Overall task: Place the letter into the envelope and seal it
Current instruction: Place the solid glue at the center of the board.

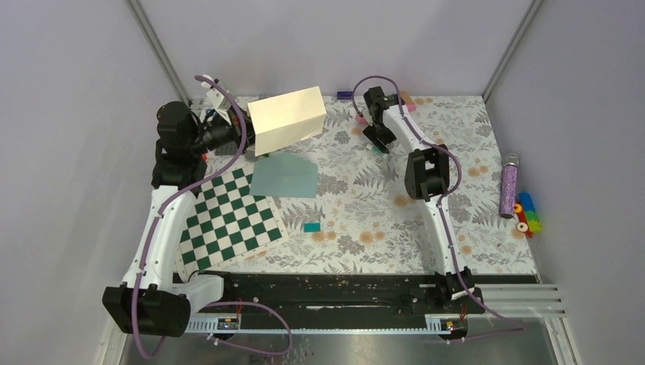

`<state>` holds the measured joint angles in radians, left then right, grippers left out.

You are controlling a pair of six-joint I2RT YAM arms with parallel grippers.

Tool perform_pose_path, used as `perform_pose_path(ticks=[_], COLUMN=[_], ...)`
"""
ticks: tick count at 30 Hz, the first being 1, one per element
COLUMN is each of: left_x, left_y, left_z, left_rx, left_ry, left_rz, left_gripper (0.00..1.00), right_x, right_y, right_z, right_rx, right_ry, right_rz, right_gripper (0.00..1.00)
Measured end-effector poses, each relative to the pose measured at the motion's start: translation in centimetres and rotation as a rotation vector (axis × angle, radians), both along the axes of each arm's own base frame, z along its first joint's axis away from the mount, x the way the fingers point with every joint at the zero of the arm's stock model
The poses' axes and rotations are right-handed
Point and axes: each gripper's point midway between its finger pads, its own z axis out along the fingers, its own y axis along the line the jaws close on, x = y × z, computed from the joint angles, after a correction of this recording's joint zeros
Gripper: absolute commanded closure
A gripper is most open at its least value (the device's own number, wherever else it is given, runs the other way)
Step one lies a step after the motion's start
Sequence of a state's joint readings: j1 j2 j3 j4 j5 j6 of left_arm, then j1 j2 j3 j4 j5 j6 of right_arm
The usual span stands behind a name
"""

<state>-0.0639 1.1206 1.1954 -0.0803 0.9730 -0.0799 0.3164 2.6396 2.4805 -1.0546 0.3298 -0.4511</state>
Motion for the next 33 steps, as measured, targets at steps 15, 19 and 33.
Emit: perform_pose_path(ticks=[15,19,33], left_x=[0.0,0.0,0.0], left_y=[0.0,0.0,0.0], left_z=[0.0,-0.1,-0.3], left_rx=[0.000,0.000,0.000], left_ry=[0.000,0.001,0.006], left_rz=[0.000,0.000,0.000], left_gripper=[1.00,1.00,1.00], right_x=[1.0,1.2,1.6], right_y=[-0.8,-0.8,-1.1], right_z=[0.7,1.0,1.2], right_rx=[-0.052,-0.056,-0.071], right_ry=[-0.063,-0.074,-0.092], right_rz=[-0.020,-0.021,-0.026], right_gripper=[0.28,0.28,0.28])
